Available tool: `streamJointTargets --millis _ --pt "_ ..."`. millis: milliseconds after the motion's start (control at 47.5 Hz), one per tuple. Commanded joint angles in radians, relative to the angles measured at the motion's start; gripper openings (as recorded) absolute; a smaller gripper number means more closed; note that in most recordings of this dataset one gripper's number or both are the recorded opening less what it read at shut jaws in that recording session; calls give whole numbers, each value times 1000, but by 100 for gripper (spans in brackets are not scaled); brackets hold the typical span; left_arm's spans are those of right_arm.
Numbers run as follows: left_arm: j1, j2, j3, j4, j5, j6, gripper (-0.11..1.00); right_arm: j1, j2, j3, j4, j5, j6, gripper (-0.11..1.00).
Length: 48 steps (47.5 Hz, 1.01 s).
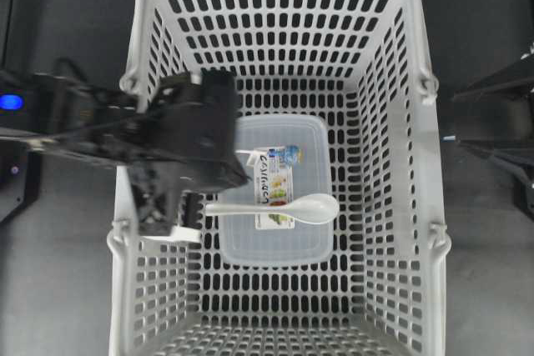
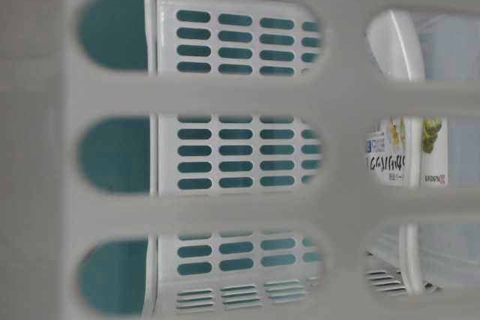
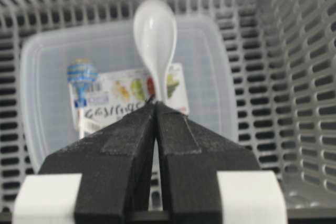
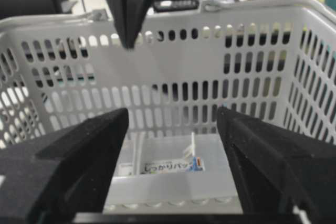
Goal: Pick up the chinese spoon from the shopping basket with the left arm.
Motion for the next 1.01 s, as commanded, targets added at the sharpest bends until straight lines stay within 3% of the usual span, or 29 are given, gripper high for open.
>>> streamJointTargets --millis 0,168,231,421,505,989 --pt "-5 34 -69 3 46 -5 1 2 0 -21 3 -5 -3 66" --pt "-9 107 -110 3 57 -11 5 2 0 -21 3 -5 -3 66" --pt "-9 133 -121 2 67 -20 19 2 0 -21 2 -6 -3 66" --pt "-9 210 -140 3 78 -66 75 2 0 -20 3 -6 -3 66" --pt "-14 239 -135 3 78 -80 89 2 -2 -20 2 -8 -3 66" --pt "-26 390 -92 3 46 -89 86 2 -2 -14 2 -9 -3 66"
